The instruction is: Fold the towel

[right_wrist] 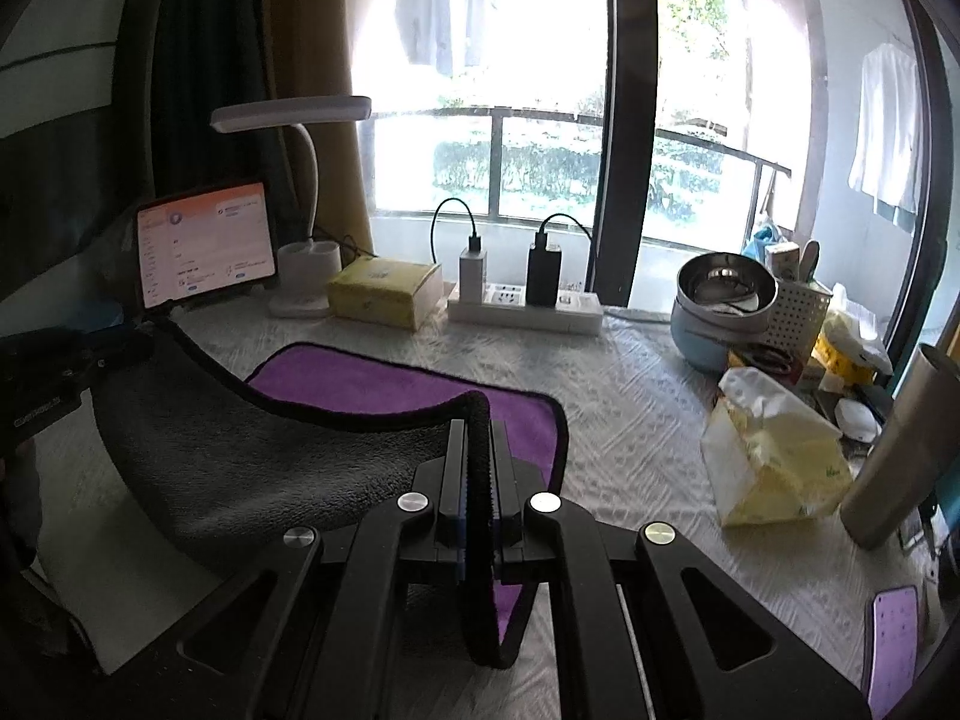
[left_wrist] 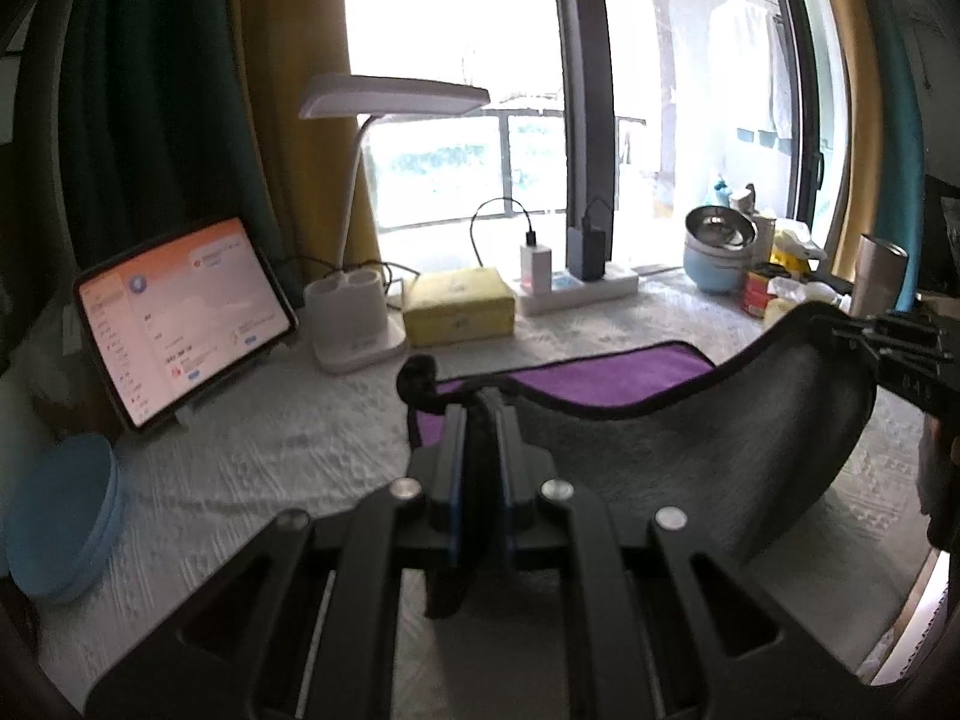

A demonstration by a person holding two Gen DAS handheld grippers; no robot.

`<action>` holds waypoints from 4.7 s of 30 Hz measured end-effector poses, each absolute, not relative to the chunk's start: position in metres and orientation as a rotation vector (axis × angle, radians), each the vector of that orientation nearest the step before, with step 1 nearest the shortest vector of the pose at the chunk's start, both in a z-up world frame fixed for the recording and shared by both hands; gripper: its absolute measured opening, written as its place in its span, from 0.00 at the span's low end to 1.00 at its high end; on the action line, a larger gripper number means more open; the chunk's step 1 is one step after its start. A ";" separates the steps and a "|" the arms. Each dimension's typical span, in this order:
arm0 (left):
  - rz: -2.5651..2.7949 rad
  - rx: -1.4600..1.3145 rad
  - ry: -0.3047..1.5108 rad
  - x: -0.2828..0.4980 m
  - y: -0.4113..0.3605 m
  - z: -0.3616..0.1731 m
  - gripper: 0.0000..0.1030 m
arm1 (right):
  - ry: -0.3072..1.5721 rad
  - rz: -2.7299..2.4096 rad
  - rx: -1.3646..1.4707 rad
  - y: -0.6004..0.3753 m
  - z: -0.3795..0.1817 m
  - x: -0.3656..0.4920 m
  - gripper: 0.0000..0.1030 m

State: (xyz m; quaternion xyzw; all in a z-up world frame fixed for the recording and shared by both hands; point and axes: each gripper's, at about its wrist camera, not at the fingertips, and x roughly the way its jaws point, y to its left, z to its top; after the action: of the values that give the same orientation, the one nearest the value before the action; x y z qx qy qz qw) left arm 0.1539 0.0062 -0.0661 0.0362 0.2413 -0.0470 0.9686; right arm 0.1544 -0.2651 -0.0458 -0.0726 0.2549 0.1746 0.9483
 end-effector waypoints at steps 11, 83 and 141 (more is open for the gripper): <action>-0.111 0.088 0.450 0.189 0.005 -0.063 0.09 | 0.498 0.339 -0.144 -0.264 -0.041 0.190 0.06; -0.001 -0.051 0.721 0.286 0.024 -0.104 0.83 | 0.725 0.177 -0.131 -0.249 -0.087 0.286 0.54; -0.005 -0.075 0.295 0.059 -0.008 0.037 0.83 | 0.397 0.230 -0.041 -0.274 0.051 0.063 0.55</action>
State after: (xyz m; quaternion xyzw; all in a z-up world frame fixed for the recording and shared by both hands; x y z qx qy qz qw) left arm 0.0586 -0.0084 0.0368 -0.0372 0.1469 -0.0025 0.9884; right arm 0.0630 -0.2743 0.0507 -0.0202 0.1969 0.1140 0.9736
